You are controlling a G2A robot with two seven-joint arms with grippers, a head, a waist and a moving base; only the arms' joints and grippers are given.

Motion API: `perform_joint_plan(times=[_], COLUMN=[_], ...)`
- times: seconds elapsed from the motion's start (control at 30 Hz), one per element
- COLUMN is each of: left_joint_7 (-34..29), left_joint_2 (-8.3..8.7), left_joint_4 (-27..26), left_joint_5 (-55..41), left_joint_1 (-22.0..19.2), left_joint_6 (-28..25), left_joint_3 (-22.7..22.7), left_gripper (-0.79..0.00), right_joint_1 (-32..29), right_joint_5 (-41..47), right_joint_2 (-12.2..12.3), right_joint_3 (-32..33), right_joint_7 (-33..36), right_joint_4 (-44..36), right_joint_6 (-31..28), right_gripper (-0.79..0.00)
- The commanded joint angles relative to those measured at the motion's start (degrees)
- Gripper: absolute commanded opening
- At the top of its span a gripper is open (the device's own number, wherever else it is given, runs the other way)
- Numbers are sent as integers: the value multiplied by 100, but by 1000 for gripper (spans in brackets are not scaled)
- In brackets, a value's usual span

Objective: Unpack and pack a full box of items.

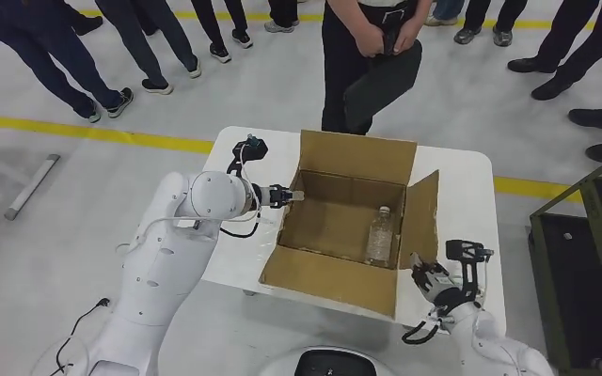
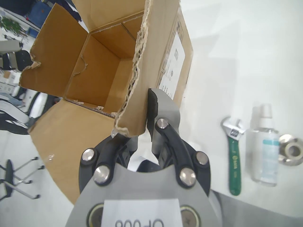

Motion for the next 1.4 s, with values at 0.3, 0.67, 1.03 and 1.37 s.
perform_joint_plan(times=[0.3,0.67,1.03,1.37], left_joint_7=[0,0,0,0], left_joint_2=[0,0,0,0], left_joint_4=[0,0,0,0], left_joint_5=[0,0,0,0], left_joint_1=[0,0,0,0], left_joint_6=[0,0,0,0], left_joint_3=[0,0,0,0], left_gripper=[0,0,0,0], right_joint_1=[38,157,101,-292], right_joint_5=[2446,3526,3243,2382], right_joint_2=[-81,-98,-27,94], right_joint_3=[444,603,741,1758], right_joint_7=[295,199,162,232], right_joint_4=[32,234,69,-521], right_joint_6=[1138,1573,1318,1011], right_gripper=[-785,-693,0,0])
